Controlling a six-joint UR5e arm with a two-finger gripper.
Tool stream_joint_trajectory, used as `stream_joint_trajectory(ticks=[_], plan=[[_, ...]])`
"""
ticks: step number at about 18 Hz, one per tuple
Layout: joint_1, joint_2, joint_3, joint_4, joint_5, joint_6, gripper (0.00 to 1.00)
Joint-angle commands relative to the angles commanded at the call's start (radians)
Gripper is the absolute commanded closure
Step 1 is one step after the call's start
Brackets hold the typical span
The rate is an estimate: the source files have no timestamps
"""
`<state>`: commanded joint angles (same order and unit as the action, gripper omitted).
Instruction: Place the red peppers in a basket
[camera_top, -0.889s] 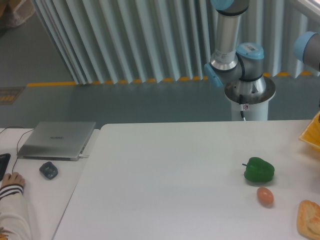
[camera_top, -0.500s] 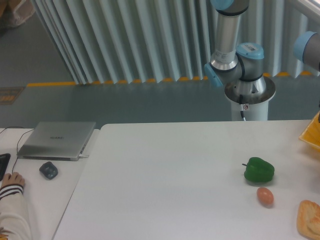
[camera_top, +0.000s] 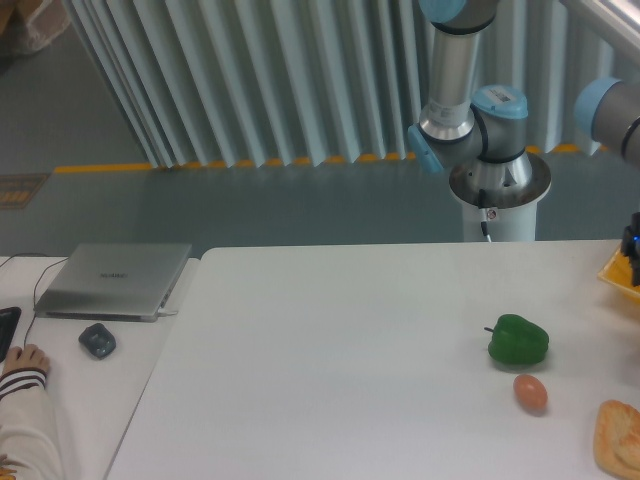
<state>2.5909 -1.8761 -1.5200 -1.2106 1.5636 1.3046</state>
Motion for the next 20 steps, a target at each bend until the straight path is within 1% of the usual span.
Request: stream_joint_trajectory(ticks=[1, 2, 4, 7, 8, 11, 13, 14, 16, 20], plan=[[0.000, 0.000, -0.012, 0.011, -0.032, -0.049, 0.00], [-0.002, -0.002, -0.022, 0.014, -0.031, -0.115, 0.00], [0.012, 0.000, -0.037, 0.031, -0.028, -0.169, 0.00], [0.064, 0.002, -0.049, 0.036, -0.027, -0.165, 0.00], [0.072, -0.002, -0.049, 0.037, -0.002, -0.156, 0.00], [0.058, -0.040, -0.052, 0.042, 0.143, -0.152, 0.00], [0.031, -0.055, -0.061, 0.068, 0.193, -0.162, 0.00], [0.029, -0.064, -0.072, 0.088, 0.203, -0.172, 0.00], [0.028, -0.071, -0.092, 0.108, 0.213, -0.183, 0.00], [0.028, -0.077, -0.098, 0.111, 0.213, -0.189, 0.00]])
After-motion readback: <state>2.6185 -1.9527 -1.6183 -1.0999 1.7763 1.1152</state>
